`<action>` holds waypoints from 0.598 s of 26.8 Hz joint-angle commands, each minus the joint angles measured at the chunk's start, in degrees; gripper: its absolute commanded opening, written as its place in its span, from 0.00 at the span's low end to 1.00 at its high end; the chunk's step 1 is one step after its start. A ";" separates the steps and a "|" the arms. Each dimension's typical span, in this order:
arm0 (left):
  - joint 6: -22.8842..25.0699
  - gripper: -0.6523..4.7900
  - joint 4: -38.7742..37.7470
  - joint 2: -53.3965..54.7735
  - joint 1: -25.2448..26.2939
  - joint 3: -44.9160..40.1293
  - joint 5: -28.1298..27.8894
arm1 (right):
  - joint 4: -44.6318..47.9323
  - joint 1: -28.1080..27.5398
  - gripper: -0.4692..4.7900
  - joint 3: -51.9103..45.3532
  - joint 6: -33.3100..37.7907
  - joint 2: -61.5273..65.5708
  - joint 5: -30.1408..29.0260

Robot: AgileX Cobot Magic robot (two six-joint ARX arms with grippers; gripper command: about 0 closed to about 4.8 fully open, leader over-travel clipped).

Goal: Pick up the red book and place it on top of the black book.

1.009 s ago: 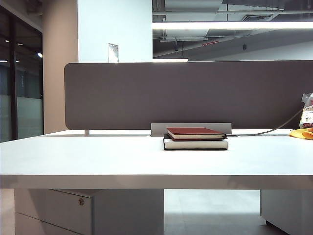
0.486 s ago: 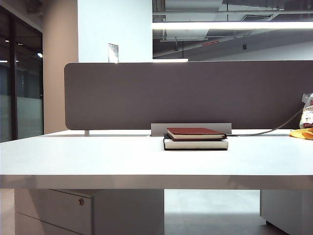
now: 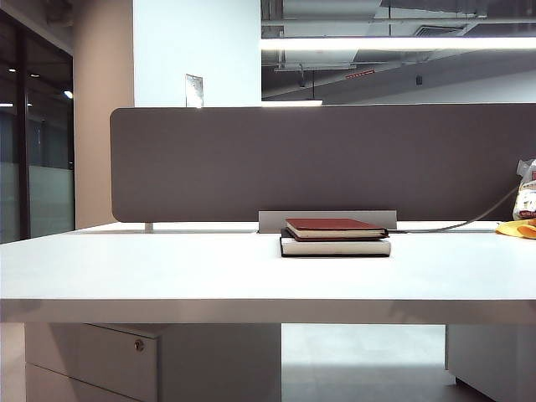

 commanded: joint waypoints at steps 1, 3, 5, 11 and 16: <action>-0.13 0.11 -0.20 0.02 0.09 -0.42 0.04 | 0.96 0.02 0.08 -0.02 0.02 0.00 0.07; -0.11 0.11 -0.20 0.02 0.02 -0.42 0.02 | 0.96 0.02 0.08 -0.02 0.00 0.00 0.07; -0.11 0.11 -0.20 0.02 0.02 -0.42 0.02 | 0.96 0.02 0.08 -0.02 0.00 0.00 0.07; 0.87 0.11 -0.28 0.02 0.02 -0.42 -0.13 | 0.96 0.02 0.08 -0.02 0.00 0.00 0.07; 6.25 0.11 -0.33 0.02 -0.72 -0.42 -0.07 | 0.96 0.02 0.08 -0.02 0.00 0.00 0.07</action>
